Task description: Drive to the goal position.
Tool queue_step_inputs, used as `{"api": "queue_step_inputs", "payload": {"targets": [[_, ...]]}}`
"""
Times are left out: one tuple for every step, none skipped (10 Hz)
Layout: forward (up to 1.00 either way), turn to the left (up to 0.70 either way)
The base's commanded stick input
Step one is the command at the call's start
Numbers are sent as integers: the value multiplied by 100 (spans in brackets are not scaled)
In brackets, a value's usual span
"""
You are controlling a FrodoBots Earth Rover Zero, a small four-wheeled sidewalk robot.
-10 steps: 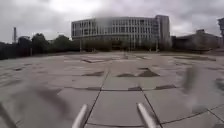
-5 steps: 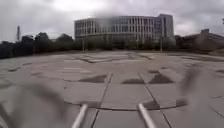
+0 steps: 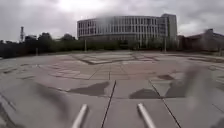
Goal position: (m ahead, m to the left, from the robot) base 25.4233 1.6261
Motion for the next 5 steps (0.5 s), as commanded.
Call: {"api": "queue_step_inputs", "payload": {"targets": [[100,-27],[100,-27],[100,-27],[100,-27],[100,-27]]}}
